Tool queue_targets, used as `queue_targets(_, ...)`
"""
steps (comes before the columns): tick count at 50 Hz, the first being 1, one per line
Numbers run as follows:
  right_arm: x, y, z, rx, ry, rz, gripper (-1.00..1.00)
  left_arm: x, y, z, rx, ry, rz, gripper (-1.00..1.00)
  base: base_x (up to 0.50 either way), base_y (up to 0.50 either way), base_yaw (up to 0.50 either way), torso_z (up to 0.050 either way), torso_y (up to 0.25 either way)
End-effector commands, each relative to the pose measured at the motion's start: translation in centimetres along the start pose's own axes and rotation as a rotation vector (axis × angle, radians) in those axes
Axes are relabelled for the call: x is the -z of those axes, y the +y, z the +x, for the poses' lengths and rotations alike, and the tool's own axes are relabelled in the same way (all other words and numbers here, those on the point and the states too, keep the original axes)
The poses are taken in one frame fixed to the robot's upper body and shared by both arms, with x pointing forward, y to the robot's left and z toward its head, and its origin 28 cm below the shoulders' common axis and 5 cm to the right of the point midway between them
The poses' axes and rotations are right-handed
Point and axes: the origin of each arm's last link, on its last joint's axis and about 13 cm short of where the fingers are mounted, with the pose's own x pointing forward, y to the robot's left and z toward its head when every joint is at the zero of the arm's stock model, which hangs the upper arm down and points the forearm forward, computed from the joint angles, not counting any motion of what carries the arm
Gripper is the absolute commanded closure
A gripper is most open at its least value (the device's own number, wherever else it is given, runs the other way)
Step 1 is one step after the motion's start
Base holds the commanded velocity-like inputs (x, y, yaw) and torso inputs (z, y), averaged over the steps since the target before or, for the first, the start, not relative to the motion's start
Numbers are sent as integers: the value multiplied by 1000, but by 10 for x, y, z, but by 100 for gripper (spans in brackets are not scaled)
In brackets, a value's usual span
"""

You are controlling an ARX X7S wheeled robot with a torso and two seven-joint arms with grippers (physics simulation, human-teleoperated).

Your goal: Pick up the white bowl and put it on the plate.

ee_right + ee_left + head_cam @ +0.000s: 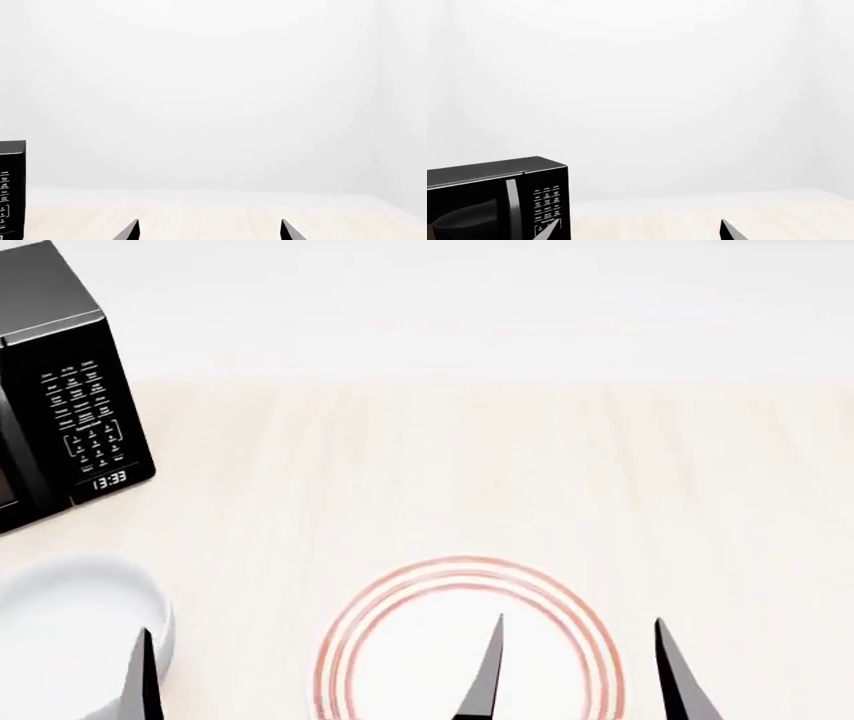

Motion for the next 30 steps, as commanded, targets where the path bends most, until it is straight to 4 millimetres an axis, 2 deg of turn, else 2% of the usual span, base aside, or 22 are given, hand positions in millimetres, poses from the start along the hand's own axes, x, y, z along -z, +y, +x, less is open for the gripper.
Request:
queue_targets(1, 1, 0, 0, 11, -7, -14, -100, 0, 0, 0, -1, 0, 4, -100, 188, 0, 0, 0, 0)
queue_targets(9, 2, 0, 1, 14, -1, -29, -100, -4, 0, -1, -7, 11, 13, -100, 4, 0, 0, 0, 0)
queue_targets(10, 5, -1, 1, 8, 9, -19, -100, -40, 33, 4, -150, -127, 47, -100, 0, 0, 0, 0, 0)
queue_targets(11, 5, -1, 1, 7, 9, -19, -100, -74, 48, -4, -212, -211, 61, -100, 0, 0, 0, 0, 0)
queue_targets(12, 5, -1, 1, 7, 9, -18, -100, -86, 38, -8, -136, -236, -91, -100, 0, 0, 0, 0, 0)
queue_targets(14, 5, -2, 1, 9, 9, -21, -100, -100, 38, -19, -161, -52, -311, -100, 0, 0, 0, 0, 0)
queue_targets(16, 6, -2, 1, 7, 10, -22, -100, -112, 50, -19, -229, 9, -200, -100, 0, 0, 0, 0, 0)
queue_targets(18, 6, -2, 1, 6, 11, -21, -100, -127, 61, -12, -110, 6, 11, -100, 0, 0, 0, 0, 0)
queue_targets(30, 5, 0, 0, 1, 12, -20, -100, -149, 65, 7, -107, 38, -23, -100, 0, 0, 0, 0, 0)
